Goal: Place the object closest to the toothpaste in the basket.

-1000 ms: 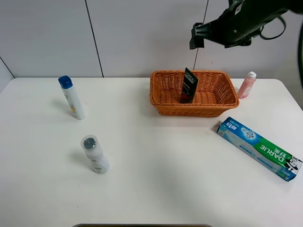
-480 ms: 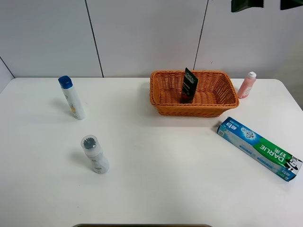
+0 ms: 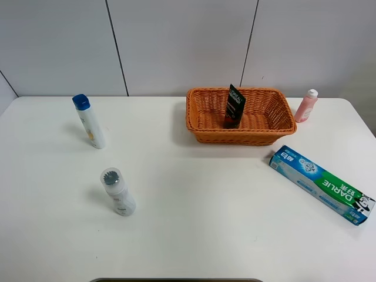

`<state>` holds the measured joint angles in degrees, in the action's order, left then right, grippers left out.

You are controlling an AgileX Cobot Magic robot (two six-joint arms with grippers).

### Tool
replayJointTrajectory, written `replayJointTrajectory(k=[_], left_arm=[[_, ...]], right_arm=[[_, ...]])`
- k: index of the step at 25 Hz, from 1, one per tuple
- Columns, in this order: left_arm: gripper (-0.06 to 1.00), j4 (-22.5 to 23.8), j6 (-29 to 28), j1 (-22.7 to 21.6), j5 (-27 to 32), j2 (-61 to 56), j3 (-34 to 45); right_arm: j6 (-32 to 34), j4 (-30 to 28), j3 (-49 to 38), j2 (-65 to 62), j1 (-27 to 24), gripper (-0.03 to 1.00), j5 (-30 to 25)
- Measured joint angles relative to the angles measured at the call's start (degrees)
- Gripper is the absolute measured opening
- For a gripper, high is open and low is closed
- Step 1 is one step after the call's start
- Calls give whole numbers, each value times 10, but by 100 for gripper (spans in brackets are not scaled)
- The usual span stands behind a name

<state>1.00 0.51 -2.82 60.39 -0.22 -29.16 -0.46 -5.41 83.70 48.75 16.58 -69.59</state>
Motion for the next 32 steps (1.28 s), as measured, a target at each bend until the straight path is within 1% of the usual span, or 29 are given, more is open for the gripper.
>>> replayJointTrajectory(k=[8,11,16,21,27,32], left_arm=[[94,0,0,0,0,0,0],[94,0,0,0,0,0,0],[94,0,0,0,0,0,0],[94,0,0,0,0,0,0],[94,0,0,0,0,0,0],[94,0,0,0,0,0,0]], right_arm=[[5,-4,1,-102,-2,99,-1],[5,-4,1,-131,-25,99,-1],[5,-3,1,-175,-81,99,-2],[13,21,1,-221,-122,99,-2],[17,26,1,-268,-150,99,-2],[24,27,1,-303,-156,99,-2]])
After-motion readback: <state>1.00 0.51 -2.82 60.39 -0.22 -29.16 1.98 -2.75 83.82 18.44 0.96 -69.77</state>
